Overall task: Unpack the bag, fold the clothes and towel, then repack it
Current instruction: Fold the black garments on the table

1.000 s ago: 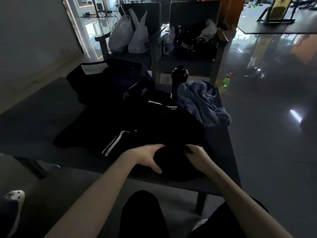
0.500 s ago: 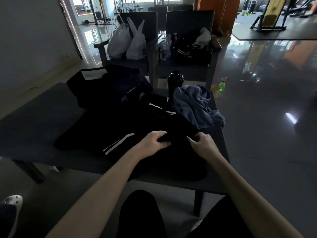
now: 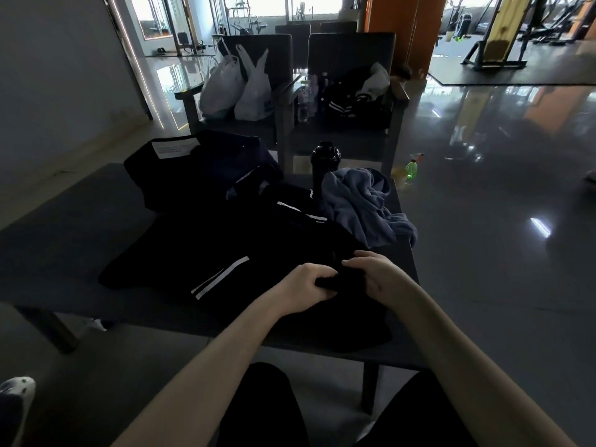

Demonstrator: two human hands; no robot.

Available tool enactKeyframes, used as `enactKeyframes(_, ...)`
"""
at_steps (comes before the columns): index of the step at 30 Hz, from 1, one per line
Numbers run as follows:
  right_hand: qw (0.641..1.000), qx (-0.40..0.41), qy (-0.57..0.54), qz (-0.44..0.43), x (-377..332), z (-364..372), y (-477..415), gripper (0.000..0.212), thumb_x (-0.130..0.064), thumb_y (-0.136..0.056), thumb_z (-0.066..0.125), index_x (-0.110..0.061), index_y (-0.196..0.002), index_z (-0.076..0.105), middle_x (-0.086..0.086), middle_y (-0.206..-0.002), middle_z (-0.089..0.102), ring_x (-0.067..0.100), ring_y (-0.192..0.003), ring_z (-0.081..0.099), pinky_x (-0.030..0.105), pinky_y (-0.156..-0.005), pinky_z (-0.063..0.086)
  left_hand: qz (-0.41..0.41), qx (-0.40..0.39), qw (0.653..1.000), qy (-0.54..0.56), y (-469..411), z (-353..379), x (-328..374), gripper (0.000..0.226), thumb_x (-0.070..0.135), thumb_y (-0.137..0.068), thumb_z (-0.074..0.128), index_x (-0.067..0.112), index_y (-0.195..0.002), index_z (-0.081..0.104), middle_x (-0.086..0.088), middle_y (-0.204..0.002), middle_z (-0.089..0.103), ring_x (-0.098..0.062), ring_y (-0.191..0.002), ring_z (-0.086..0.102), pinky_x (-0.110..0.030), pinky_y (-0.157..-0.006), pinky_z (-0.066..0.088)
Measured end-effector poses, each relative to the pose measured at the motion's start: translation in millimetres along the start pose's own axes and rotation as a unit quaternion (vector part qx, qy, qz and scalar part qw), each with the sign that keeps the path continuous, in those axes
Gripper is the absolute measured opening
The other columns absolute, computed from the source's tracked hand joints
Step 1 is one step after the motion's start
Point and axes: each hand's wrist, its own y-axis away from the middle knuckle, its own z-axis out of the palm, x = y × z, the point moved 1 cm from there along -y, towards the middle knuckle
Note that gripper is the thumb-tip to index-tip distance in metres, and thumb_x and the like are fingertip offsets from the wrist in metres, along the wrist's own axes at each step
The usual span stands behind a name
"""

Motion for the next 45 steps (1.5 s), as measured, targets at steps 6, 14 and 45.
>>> enactKeyframes(6,0.986,-0.049,0.083,-0.134,-4,-19,-1,0.058,0.025,-0.071,0.045,-0.015,-0.108,0.063,0.008,-0.092,0.066,0.014,-0.068,0.063,0.02,-0.055,0.051,-0.135,0.173,0.975,0.035,-6,-21,0,0.046,0.033,-0.082,0.072,0.014,-0.118,0.051,0.0,-0.112,0.056,-0.019,-0.11,0.055,-0.029,-0.091,0.046)
enactKeyframes(14,0.949,-0.108,0.214,-0.205,-18,-11,9,0.032,0.01,-0.074,0.063,-0.008,-0.1,0.063,0.003,-0.079,0.064,0.012,-0.069,0.06,0.019,-0.059,0.048,-0.023,0.139,0.99,-0.027,-21,-28,18,0.023,0.017,-0.075,0.078,0.02,-0.093,0.065,0.006,-0.09,0.066,-0.01,-0.09,0.063,-0.024,-0.084,0.048)
enactKeyframes(45,0.966,0.06,0.242,-0.064,-66,-63,20,0.008,-0.005,-0.091,0.058,-0.005,-0.096,0.064,0.014,-0.084,0.066,0.018,-0.063,0.063,0.023,-0.056,0.054,-0.337,-0.162,0.923,-0.092,11,-154,18,0.023,0.033,-0.084,0.071,0.011,-0.091,0.07,0.0,-0.077,0.073,-0.014,-0.067,0.07,-0.025,-0.064,0.053)
